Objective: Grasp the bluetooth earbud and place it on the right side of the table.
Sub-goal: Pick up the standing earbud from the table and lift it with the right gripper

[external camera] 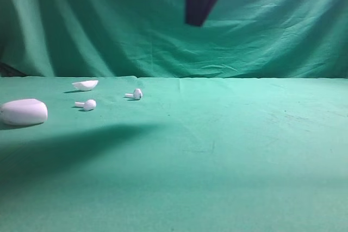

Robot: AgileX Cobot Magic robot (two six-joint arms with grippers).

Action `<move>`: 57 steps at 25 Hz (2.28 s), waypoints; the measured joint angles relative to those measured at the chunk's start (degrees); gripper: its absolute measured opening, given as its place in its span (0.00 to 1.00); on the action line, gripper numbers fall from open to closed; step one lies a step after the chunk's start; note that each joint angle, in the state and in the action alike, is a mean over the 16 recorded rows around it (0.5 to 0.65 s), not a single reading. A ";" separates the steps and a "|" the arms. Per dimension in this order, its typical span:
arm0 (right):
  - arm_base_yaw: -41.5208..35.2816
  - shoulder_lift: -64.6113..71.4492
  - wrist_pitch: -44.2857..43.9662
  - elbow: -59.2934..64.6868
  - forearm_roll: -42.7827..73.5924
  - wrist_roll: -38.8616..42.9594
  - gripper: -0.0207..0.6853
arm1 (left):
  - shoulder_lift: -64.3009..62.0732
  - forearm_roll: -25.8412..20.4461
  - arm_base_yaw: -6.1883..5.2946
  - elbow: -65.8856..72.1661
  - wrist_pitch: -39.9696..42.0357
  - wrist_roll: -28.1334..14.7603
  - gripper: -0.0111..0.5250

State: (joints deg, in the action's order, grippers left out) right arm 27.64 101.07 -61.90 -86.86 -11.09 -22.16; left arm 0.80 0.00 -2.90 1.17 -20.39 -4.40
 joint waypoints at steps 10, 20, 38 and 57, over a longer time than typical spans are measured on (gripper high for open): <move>7.47 22.40 -2.77 -24.09 3.86 1.87 0.20 | 0.00 0.00 0.00 0.00 0.00 0.00 0.02; 8.77 33.38 2.35 -32.18 6.89 7.72 0.58 | 0.00 0.00 0.00 0.00 0.00 0.00 0.02; 8.77 37.61 8.28 -33.78 8.17 11.76 0.51 | 0.00 0.00 0.00 0.00 0.00 0.00 0.02; 8.77 35.27 -1.17 -41.63 9.12 14.00 0.17 | 0.00 0.00 0.00 0.00 0.00 0.00 0.02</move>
State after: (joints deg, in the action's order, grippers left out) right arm 36.41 136.35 -63.07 -128.49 -1.97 -8.16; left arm 0.80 0.00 -2.90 1.17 -20.39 -4.40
